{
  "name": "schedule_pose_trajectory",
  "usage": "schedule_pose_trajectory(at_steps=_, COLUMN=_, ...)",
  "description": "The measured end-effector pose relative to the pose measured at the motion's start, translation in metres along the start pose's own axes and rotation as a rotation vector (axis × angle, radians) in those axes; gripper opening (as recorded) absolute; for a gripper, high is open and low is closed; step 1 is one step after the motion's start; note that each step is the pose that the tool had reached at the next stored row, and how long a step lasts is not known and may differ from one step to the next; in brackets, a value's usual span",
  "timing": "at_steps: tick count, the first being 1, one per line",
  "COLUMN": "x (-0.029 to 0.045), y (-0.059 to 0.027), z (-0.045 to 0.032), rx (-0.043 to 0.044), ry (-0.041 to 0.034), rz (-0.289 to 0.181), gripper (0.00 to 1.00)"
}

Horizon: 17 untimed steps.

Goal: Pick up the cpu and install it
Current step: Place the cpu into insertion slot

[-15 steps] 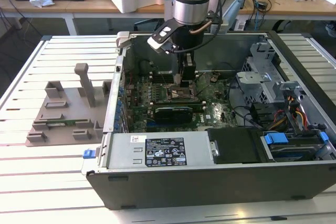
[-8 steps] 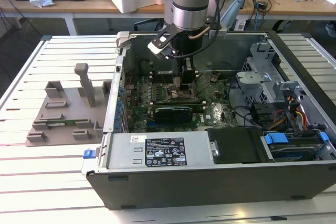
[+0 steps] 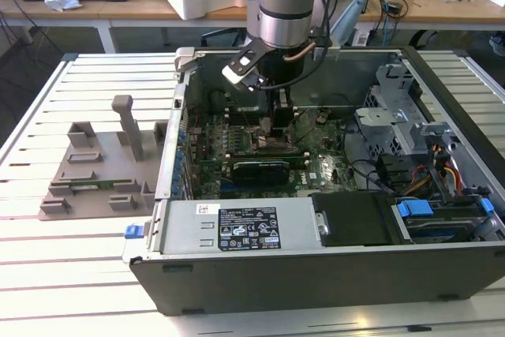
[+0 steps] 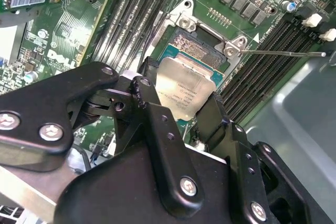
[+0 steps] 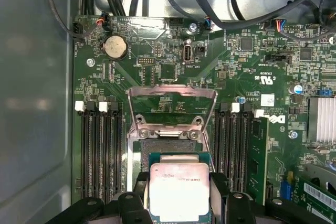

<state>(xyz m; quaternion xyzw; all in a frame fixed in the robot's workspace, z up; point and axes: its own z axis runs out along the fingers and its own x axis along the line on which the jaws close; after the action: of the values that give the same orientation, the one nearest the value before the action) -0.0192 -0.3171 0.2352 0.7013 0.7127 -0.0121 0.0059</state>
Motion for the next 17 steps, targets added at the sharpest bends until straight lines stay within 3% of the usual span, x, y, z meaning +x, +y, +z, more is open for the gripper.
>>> schedule_pose_trajectory(at_steps=9, x=0.0014, y=-0.0006, z=0.024, rx=0.0, ry=0.0001, rz=0.0, gripper=0.54)
schedule_pose_trajectory(at_steps=17, x=0.0068, y=-0.003, z=0.0323, rx=0.0003, ry=0.0004, rz=0.01, gripper=0.54)
